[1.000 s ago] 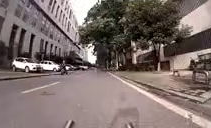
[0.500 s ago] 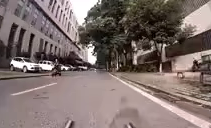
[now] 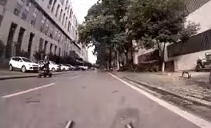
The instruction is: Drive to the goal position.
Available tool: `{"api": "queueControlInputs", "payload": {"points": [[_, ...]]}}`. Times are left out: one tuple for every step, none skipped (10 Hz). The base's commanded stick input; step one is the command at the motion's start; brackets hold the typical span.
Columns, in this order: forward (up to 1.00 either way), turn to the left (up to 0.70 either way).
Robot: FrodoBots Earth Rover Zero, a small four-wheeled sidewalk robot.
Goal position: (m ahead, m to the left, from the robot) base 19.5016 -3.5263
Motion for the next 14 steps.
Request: {"api": "queueControlInputs", "payload": {"points": [[0.70,0.00],[0.70,0.00],[0.70,0.00],[0.70,0.00],[0.70,0.00],[0.70,0.00],[0.70,0.00],[0.70,0.00],[0.70,0.00],[0.70,0.00],[0.70,0.00],[0.70,0.00],[0.70,0.00],[0.70,0.00]]}}
